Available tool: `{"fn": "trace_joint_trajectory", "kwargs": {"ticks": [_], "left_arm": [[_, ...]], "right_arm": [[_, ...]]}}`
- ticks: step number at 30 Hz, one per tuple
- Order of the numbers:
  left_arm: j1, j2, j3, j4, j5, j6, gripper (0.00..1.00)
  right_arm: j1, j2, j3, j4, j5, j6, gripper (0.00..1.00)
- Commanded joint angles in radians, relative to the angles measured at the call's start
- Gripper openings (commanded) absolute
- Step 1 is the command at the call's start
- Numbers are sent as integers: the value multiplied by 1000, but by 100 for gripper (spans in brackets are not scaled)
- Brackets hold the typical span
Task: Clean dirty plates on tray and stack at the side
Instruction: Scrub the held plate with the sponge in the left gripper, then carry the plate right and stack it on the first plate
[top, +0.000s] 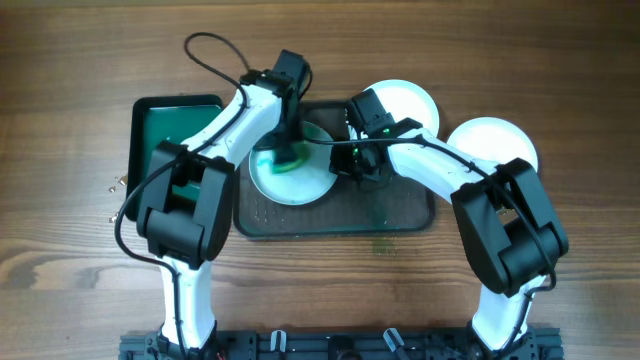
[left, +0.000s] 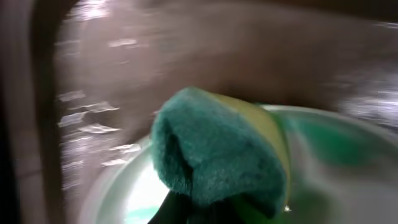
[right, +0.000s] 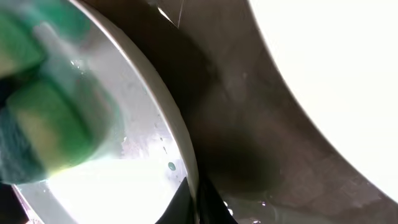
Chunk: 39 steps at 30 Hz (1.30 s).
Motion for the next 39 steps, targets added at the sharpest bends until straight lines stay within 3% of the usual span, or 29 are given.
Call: {"fn": "trace_joint_trajectory", "kwargs": {"ticks": [1, 4, 8, 10, 16, 21, 29, 36, 39], "left_arm": [[22, -11, 3, -110, -204, -61, 4], [19, -15, 3, -200, -1, -16, 4], [39, -51, 25, -218, 549, 292, 4], [69, -80, 62, -215, 656, 338, 4], [209, -150, 190, -182, 658, 326, 4], [305, -160, 198, -127, 606, 211, 4], [314, -159, 198, -124, 563, 204, 4], [298, -159, 197, -124, 550, 204, 4], [292, -159, 197, -124, 546, 203, 4]], "right_arm": [[0, 19, 9, -3, -11, -14, 4], [0, 19, 9, -3, -18, -14, 4], [0, 18, 10, -4, -32, -21, 4], [-1, 18, 10, -9, -48, -30, 4], [-10, -6, 14, -15, -88, -96, 4], [-6, -134, 15, -91, 130, -163, 4], [124, -374, 15, -206, 790, -268, 4], [326, -414, 15, -219, 1426, -398, 4], [403, -414, 15, -196, 1601, -468, 4]]}}
